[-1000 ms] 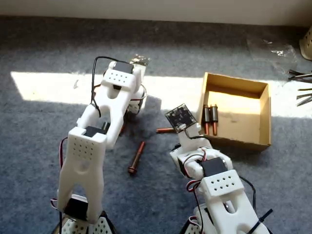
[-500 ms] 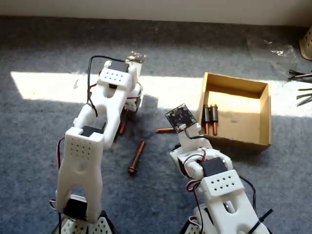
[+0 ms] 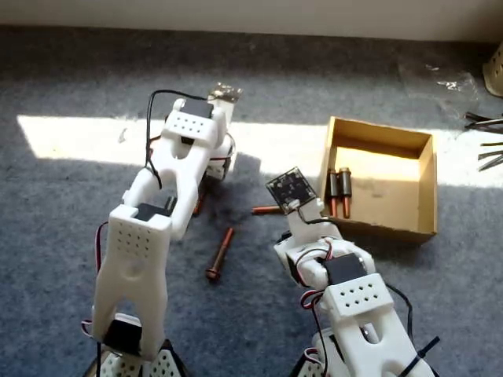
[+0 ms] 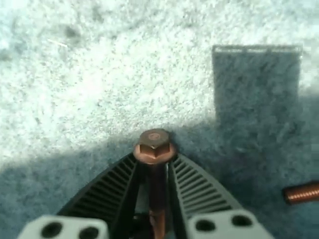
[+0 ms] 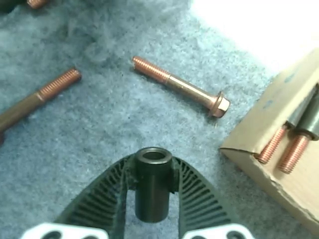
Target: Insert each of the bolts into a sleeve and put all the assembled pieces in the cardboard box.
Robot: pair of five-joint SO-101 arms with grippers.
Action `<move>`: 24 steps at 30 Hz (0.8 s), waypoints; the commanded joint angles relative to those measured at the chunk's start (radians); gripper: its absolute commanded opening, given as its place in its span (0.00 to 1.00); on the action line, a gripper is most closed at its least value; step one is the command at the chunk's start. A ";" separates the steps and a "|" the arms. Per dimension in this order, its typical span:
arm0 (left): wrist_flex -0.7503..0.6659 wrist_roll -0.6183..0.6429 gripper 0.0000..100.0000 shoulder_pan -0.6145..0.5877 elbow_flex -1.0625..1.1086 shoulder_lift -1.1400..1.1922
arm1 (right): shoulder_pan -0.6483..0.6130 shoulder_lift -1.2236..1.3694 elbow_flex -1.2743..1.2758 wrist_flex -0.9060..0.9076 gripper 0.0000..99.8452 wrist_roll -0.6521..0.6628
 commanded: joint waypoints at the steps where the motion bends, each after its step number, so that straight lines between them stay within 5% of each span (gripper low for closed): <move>1: -0.058 -0.002 0.05 -0.007 -0.008 -0.008 | 0.007 -0.008 -0.008 -0.031 0.00 0.011; 24: -0.064 -0.003 0.05 -0.012 -0.010 -0.016 | 0.005 -0.008 -0.008 -0.031 0.00 0.012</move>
